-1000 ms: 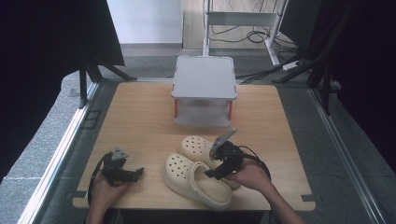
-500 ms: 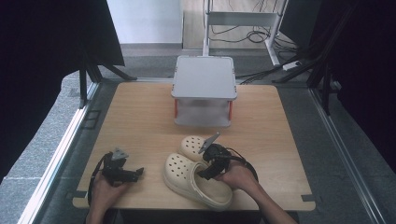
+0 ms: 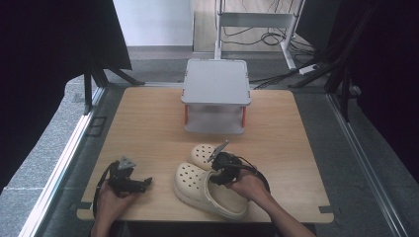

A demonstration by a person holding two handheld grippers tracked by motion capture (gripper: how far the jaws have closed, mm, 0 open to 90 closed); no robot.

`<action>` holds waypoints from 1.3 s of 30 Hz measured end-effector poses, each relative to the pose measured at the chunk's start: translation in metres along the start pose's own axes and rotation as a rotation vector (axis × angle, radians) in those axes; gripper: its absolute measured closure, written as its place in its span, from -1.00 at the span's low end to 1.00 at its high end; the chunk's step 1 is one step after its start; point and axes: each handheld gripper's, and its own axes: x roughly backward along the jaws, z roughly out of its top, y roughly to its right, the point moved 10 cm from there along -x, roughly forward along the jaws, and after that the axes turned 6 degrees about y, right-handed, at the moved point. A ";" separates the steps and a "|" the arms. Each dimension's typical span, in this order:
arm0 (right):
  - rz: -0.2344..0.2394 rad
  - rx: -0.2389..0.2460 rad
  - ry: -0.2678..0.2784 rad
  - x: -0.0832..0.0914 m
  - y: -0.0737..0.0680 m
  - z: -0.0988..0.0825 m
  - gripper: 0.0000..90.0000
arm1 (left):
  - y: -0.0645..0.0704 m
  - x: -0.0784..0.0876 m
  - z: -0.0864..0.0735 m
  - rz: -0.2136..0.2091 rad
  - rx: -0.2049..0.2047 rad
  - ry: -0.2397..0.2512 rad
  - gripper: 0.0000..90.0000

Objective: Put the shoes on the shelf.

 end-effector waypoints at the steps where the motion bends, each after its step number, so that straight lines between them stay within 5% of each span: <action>1: 0.001 0.000 -0.004 0.001 0.000 0.000 0.44 | 0.000 0.000 0.000 0.000 0.000 0.000 -1.00; 28: 0.004 -0.079 0.025 0.066 0.008 0.023 0.43 | 0.000 0.000 0.000 -0.002 -0.007 -0.006 -1.00; 39: -0.043 -0.118 0.045 0.100 0.023 0.048 0.43 | 0.000 0.000 0.000 -0.002 -0.007 -0.004 -1.00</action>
